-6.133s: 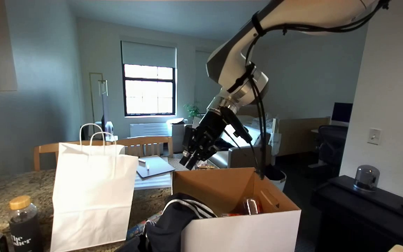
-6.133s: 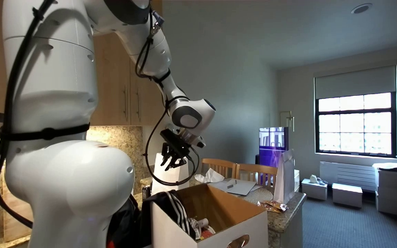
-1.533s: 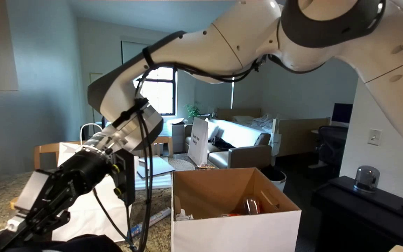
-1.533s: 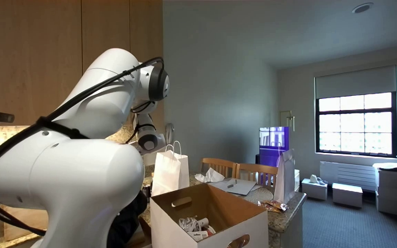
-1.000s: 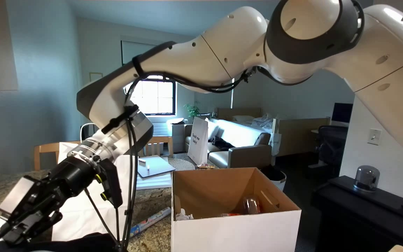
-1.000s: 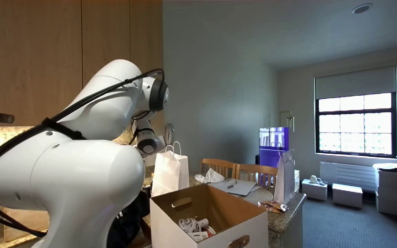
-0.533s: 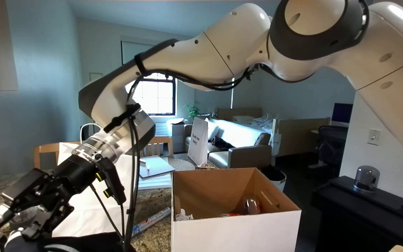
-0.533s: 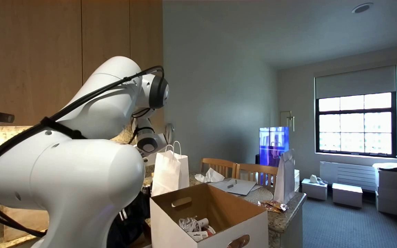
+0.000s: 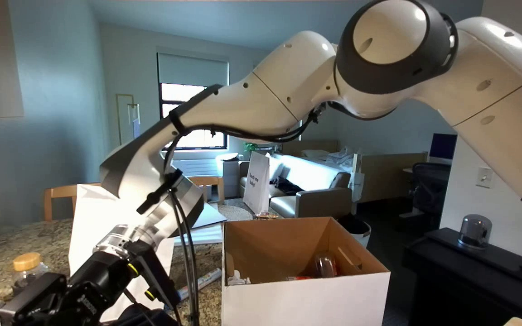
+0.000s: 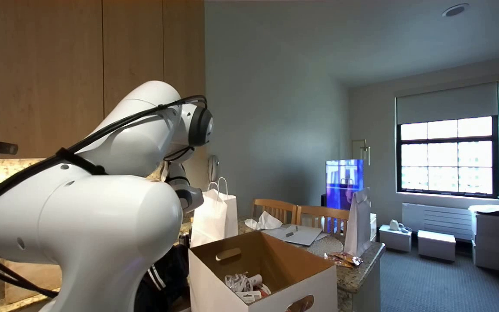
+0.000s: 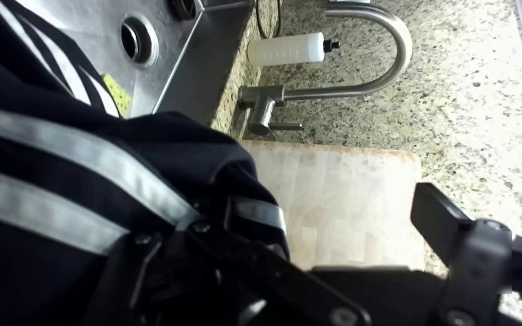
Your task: Take the jacket out of the box
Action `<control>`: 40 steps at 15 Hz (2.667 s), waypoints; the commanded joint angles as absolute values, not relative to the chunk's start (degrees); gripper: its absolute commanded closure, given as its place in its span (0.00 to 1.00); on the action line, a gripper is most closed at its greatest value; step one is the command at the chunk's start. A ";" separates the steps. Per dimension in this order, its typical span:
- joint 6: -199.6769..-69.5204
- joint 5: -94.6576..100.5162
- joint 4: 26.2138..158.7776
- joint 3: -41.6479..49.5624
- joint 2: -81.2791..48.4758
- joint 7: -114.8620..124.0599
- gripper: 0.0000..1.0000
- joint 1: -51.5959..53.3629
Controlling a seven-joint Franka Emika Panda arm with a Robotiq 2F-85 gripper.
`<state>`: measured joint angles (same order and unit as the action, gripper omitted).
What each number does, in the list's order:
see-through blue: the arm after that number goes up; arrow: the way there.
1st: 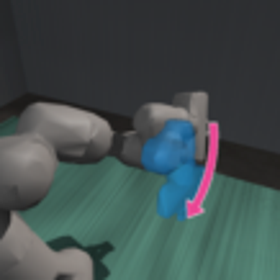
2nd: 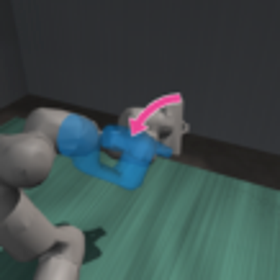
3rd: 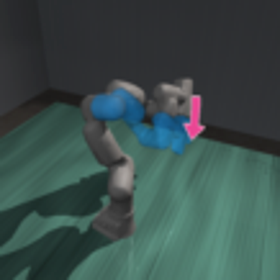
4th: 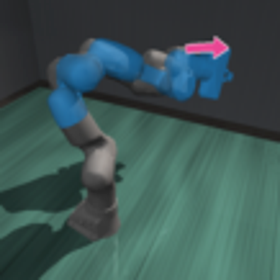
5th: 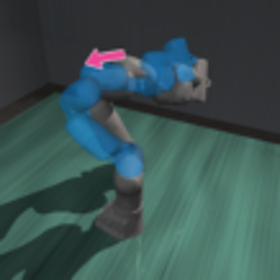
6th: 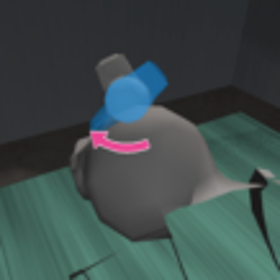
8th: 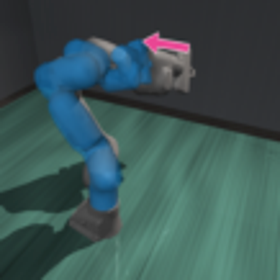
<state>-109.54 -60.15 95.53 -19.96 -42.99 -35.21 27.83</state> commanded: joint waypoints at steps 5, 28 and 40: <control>-108.26 -56.68 95.07 -20.54 -42.01 -29.51 0.00 26.62; -115.90 -43.45 87.59 -17.42 -49.60 -11.44 0.00 30.18; -135.23 -27.69 112.33 -20.15 -14.44 -9.71 0.00 25.78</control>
